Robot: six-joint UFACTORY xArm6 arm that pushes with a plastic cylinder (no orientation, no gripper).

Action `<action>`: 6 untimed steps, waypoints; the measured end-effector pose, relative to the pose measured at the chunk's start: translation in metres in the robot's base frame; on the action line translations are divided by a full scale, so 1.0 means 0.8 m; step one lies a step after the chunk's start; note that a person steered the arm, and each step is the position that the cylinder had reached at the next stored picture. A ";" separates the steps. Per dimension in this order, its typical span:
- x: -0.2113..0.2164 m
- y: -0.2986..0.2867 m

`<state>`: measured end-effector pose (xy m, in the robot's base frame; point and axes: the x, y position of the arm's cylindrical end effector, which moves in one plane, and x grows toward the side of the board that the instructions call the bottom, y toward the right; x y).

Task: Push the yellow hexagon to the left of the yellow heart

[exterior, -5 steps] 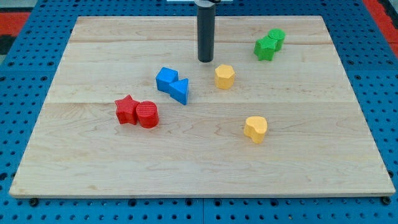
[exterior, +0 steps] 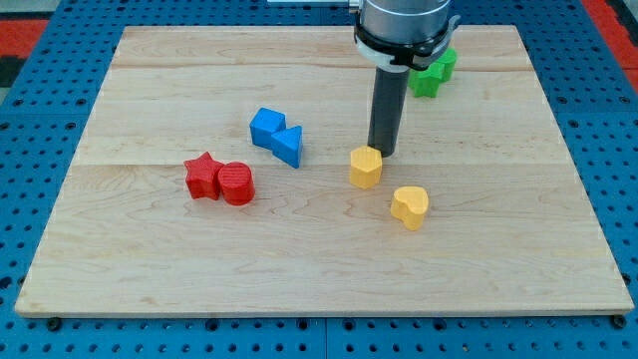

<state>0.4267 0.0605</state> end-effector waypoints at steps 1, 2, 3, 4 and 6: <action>-0.003 -0.019; -0.004 -0.038; 0.000 -0.055; 0.026 -0.037; 0.049 -0.008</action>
